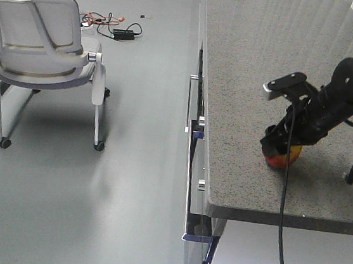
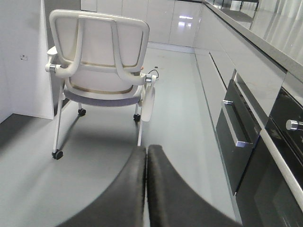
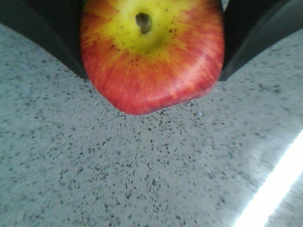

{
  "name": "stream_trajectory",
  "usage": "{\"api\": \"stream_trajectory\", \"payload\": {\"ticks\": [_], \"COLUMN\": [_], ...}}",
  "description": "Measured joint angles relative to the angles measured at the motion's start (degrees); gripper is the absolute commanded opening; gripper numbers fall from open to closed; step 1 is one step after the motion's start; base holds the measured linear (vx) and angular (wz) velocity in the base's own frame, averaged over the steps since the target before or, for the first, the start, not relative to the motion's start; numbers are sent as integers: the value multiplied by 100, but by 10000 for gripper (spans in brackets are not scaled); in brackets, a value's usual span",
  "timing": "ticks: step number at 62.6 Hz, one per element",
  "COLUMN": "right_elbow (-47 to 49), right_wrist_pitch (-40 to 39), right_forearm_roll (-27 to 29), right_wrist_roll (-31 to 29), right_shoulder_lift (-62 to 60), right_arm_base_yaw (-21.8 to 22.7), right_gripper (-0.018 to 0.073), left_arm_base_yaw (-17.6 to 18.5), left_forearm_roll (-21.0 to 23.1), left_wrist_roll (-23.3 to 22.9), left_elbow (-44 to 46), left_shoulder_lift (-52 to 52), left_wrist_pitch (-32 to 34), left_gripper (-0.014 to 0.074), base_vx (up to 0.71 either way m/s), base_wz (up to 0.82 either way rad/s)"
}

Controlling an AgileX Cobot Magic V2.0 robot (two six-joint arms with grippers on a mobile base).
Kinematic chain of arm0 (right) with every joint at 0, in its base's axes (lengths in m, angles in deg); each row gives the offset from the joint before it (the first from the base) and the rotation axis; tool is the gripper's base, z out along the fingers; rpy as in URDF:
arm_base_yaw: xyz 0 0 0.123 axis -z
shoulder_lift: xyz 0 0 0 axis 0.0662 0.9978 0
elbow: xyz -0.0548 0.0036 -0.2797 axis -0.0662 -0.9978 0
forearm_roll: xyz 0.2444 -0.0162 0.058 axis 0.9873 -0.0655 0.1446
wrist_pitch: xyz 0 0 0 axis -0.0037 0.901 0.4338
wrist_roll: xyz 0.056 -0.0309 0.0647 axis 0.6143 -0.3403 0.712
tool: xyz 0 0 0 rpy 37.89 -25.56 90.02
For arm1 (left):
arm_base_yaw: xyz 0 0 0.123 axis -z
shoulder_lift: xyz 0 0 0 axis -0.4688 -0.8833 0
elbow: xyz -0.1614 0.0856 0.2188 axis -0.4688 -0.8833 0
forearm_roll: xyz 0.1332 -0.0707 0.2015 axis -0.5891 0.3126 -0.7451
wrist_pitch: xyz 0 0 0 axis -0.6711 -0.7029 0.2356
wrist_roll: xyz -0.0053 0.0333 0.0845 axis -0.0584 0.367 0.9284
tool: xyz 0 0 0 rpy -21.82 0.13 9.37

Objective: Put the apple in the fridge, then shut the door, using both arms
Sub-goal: 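Close the right gripper around the apple and lift it, then raise the held apple with the right gripper and turn away from counter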

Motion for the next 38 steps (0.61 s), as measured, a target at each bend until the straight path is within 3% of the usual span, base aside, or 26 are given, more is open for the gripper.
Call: {"api": "stream_trajectory", "payload": {"ticks": [10, 25, 38], "right_elbow": [639, 1009, 1009], "right_wrist_pitch": [324, 680, 1034], "right_forearm_roll": [543, 1688, 1917], "right_wrist_roll": [0, -120, -144], "right_shoulder_lift": [-746, -2473, -3571], "right_arm_base_yaw": [0, 0, 0], "right_gripper": [-15, -9, -9], "left_arm_base_yaw": [0, 0, 0], "left_forearm_roll": [0, 0, 0], "left_wrist_roll": [0, 0, 0], "left_elbow": [0, 0, 0], "left_shoulder_lift": [0, 0, 0], "left_wrist_pitch": [0, 0, 0], "left_gripper": [-6, -6, -6], "base_vx": [0, 0, 0], "base_wz": [0, 0, 0]}}
